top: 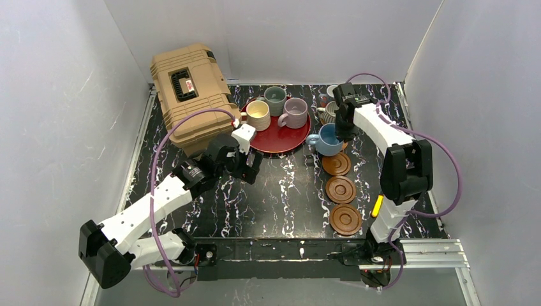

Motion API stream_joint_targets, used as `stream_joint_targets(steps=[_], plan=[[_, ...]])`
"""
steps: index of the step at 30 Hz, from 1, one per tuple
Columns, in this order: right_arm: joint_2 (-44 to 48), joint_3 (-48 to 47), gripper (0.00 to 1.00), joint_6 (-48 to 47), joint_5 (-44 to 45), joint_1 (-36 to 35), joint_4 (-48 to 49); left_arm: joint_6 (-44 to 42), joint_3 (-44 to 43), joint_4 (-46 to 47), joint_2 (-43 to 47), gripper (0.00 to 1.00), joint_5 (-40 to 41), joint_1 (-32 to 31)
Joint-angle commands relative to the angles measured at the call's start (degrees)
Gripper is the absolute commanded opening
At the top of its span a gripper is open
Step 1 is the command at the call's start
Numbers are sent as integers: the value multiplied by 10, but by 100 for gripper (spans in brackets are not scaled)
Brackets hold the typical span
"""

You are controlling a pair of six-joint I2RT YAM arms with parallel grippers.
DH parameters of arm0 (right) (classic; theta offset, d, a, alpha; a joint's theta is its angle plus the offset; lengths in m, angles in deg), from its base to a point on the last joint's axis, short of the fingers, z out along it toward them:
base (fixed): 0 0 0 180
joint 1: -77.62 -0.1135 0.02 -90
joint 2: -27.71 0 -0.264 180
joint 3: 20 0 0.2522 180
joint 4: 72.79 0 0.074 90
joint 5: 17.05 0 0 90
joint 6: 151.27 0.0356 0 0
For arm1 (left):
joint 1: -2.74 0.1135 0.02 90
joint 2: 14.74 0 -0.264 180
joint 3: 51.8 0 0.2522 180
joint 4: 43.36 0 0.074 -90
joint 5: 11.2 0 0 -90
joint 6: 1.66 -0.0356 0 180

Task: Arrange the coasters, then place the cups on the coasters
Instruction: Place the cup on the coaster.

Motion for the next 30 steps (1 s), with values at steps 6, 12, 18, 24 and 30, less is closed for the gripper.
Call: stream_joint_targets(steps=[6,12,18,24,30], plan=[[-15,-60,1,-4,21,19,39,7,-18,-15,-3,98,-3,1],[-29,-68,1,-13,26,30,40,9,-20,-16,-4,98,-5,1],[-41,-76,1,-17,25,43,45,9,-21,-18,-11,98,-7,1],[-51,-85,1,-18,22,49,54,9,-22,-19,-14,98,-6,1],[-67,-97,1,-18,19,53,57,7,-23,-21,-16,98,-3,1]])
